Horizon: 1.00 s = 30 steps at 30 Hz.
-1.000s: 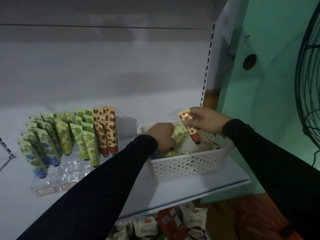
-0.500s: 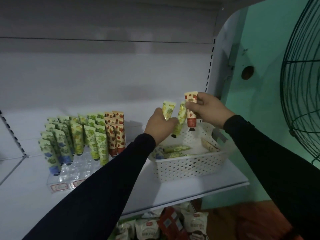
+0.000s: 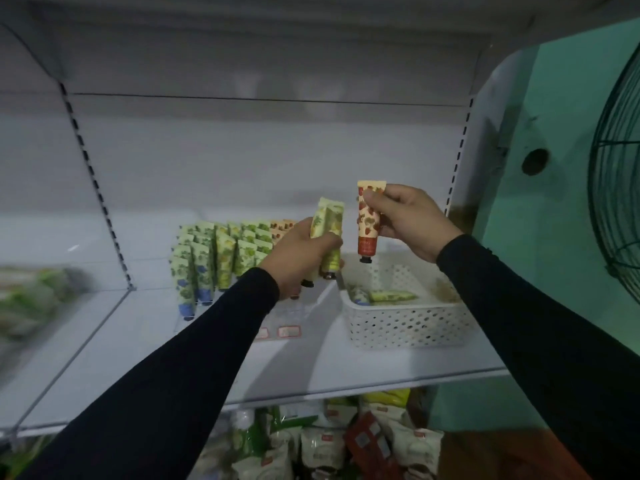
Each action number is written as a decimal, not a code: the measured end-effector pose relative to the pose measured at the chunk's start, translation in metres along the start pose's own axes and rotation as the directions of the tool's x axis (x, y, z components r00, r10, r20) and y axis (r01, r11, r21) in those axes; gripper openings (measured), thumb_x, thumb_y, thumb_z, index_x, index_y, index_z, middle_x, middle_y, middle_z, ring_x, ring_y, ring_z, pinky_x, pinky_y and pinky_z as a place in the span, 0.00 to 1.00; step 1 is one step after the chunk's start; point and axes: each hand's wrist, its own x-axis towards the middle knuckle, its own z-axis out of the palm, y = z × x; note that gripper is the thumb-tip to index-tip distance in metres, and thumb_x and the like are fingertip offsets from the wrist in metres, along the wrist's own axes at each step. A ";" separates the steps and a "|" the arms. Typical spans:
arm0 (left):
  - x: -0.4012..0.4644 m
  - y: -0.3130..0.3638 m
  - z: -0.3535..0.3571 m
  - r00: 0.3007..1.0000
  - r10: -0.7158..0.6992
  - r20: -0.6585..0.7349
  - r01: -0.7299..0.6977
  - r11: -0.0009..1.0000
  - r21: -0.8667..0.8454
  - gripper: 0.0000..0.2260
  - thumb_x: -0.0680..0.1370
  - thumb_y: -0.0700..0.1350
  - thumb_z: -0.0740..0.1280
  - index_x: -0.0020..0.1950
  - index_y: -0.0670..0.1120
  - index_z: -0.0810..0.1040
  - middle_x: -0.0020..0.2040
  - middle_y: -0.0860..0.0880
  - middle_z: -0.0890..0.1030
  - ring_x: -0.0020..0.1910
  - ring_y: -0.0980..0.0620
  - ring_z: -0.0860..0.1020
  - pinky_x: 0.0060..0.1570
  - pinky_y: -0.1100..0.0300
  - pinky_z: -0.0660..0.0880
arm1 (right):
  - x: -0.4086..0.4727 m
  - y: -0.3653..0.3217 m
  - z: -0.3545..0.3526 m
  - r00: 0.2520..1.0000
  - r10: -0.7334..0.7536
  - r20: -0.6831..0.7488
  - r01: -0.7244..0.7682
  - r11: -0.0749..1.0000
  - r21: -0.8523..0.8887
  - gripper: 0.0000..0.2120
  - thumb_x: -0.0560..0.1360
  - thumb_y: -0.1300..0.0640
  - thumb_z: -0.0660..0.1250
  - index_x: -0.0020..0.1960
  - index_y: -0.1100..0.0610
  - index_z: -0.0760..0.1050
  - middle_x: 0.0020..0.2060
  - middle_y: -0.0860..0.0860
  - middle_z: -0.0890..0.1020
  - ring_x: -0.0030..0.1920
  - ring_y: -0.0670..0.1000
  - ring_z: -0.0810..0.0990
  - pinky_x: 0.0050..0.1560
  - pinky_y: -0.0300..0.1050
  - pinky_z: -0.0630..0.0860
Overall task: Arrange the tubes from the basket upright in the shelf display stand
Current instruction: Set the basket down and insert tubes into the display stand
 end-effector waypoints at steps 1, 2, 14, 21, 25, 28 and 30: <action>-0.005 -0.001 -0.008 1.000 -0.010 -0.014 0.009 0.998 -0.059 0.02 0.80 0.43 0.64 0.52 0.49 0.74 0.42 0.44 0.81 0.29 0.53 0.79 0.26 0.62 0.70 | -0.001 -0.001 0.007 1.000 -0.017 0.009 0.017 1.000 -0.018 0.08 0.79 0.55 0.66 0.52 0.58 0.81 0.44 0.52 0.83 0.43 0.47 0.83 0.45 0.40 0.80; -0.011 -0.002 -0.016 0.999 -0.013 -0.037 0.009 0.993 -0.120 0.03 0.80 0.42 0.64 0.52 0.49 0.73 0.43 0.43 0.81 0.32 0.50 0.81 0.31 0.57 0.73 | -0.002 -0.001 0.014 0.999 -0.035 0.018 0.036 0.998 -0.046 0.07 0.79 0.54 0.67 0.49 0.56 0.81 0.43 0.50 0.83 0.42 0.46 0.82 0.44 0.38 0.79; -0.076 -0.070 -0.090 0.960 -0.076 -0.269 0.054 0.995 -0.088 0.10 0.75 0.46 0.69 0.54 0.46 0.77 0.48 0.42 0.84 0.42 0.44 0.83 0.39 0.53 0.77 | -0.016 0.042 0.080 0.997 -0.073 0.027 0.077 0.920 -0.385 0.23 0.76 0.48 0.70 0.46 0.71 0.76 0.42 0.65 0.82 0.37 0.48 0.84 0.44 0.46 0.80; -0.096 -0.110 -0.093 0.951 -0.176 -0.255 0.139 0.978 -0.156 0.04 0.76 0.38 0.68 0.50 0.41 0.75 0.44 0.34 0.81 0.34 0.43 0.80 0.35 0.52 0.75 | -0.011 0.059 0.093 0.996 -0.082 0.039 0.090 0.876 -0.473 0.15 0.77 0.50 0.69 0.51 0.62 0.82 0.54 0.52 0.84 0.45 0.49 0.85 0.55 0.53 0.80; -0.098 -0.128 -0.093 0.947 -0.210 -0.244 0.161 0.965 -0.205 0.02 0.78 0.36 0.65 0.49 0.39 0.75 0.42 0.39 0.82 0.34 0.43 0.80 0.35 0.52 0.75 | -0.009 0.056 0.092 0.994 -0.092 0.056 0.108 0.827 -0.551 0.15 0.78 0.51 0.66 0.48 0.63 0.82 0.47 0.53 0.85 0.44 0.51 0.85 0.53 0.54 0.80; -0.095 -0.133 -0.093 0.951 -0.209 -0.230 0.159 0.963 -0.217 0.01 0.78 0.35 0.64 0.49 0.38 0.75 0.41 0.39 0.82 0.34 0.43 0.79 0.35 0.50 0.76 | -0.010 0.054 0.092 0.989 -0.121 0.083 0.147 0.794 -0.591 0.15 0.80 0.51 0.64 0.47 0.64 0.81 0.42 0.56 0.85 0.43 0.54 0.84 0.52 0.55 0.79; -0.094 -0.133 -0.093 0.953 -0.207 -0.220 0.155 0.960 -0.232 0.01 0.78 0.35 0.64 0.48 0.37 0.75 0.40 0.39 0.81 0.33 0.43 0.78 0.34 0.51 0.75 | -0.010 0.053 0.092 0.987 -0.129 0.094 0.159 0.778 -0.608 0.16 0.80 0.52 0.63 0.48 0.65 0.81 0.43 0.56 0.85 0.43 0.52 0.84 0.52 0.54 0.79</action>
